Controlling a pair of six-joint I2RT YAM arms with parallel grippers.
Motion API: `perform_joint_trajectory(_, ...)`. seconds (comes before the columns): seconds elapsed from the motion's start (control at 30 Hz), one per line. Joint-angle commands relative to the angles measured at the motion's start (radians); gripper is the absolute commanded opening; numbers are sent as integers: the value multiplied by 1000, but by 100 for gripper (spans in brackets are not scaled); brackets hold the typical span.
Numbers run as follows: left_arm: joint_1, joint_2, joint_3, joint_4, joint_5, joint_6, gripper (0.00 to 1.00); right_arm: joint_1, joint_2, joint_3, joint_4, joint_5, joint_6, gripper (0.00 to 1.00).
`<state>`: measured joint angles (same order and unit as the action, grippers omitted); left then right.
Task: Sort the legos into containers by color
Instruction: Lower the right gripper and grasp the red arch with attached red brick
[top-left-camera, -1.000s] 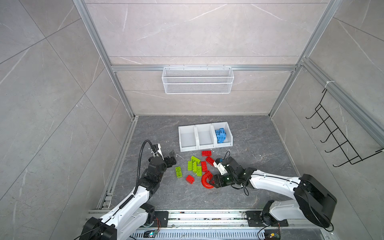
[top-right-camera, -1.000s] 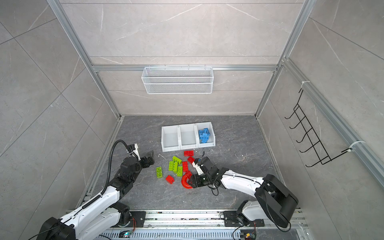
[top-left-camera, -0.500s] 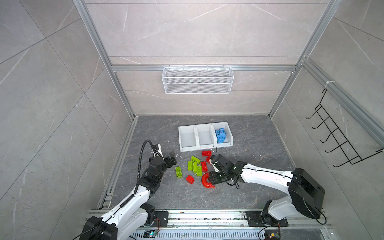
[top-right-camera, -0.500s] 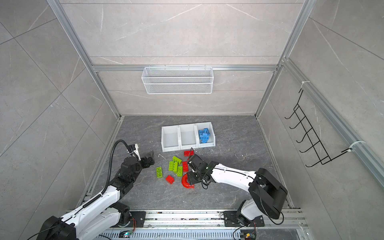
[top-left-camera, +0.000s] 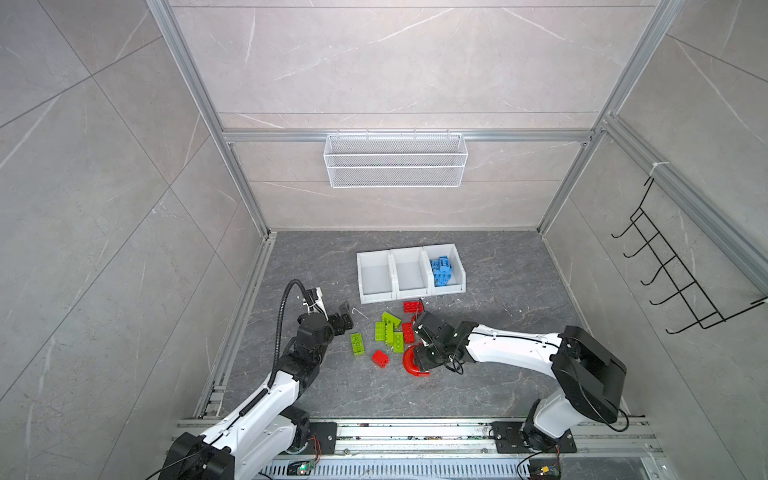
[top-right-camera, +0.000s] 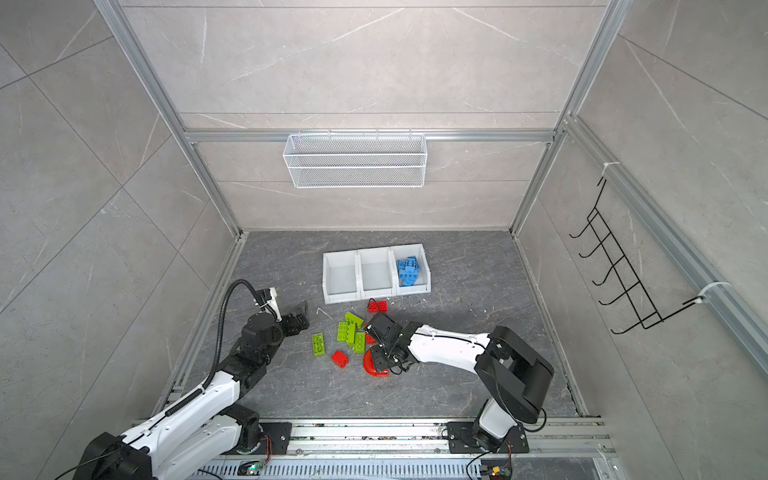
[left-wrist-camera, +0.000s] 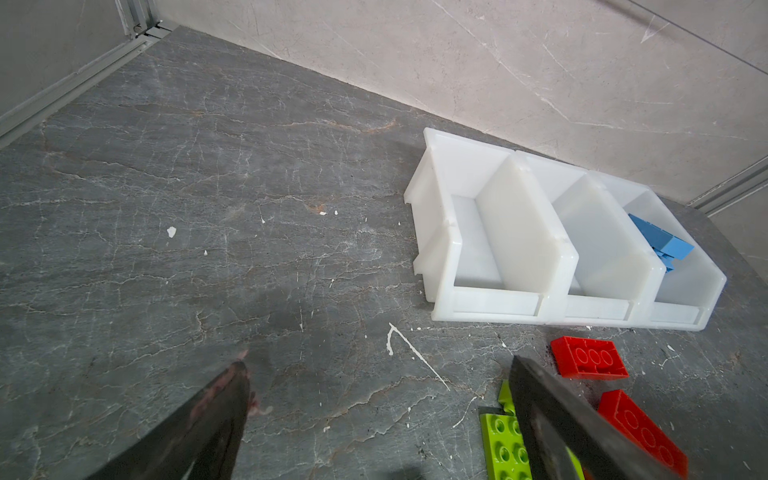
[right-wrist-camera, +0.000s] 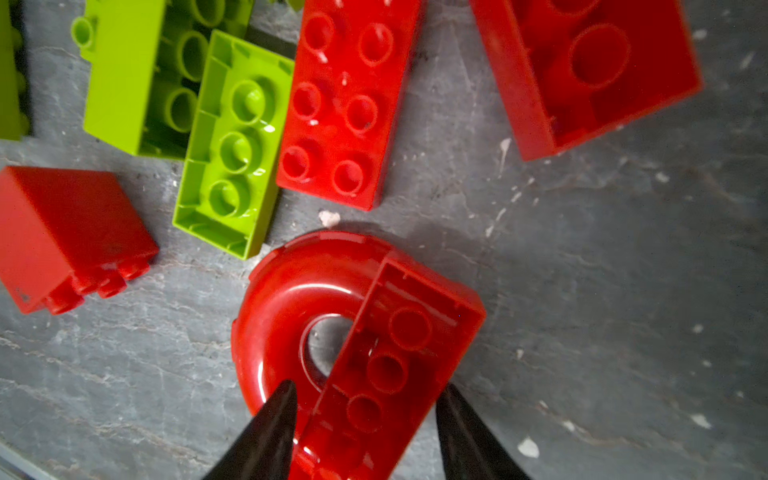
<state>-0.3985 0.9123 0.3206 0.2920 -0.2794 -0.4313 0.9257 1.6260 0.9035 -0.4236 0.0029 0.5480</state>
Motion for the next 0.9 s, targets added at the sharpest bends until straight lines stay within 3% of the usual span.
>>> perform_joint_trajectory(0.0, 6, -3, 23, 29, 10, -3, 99, 9, 24, 25, -36, 43, 14, 53)
perform_joint_trajectory(0.6, 6, -9, 22, 26, 14, -1, 99, 10, -9, -39, -36, 100, 48, 34)
perform_joint_trajectory(0.87, 7, -17, 19, 28, 16, -4, 99, 10, -102, -43, 15, 84, 47, 24)
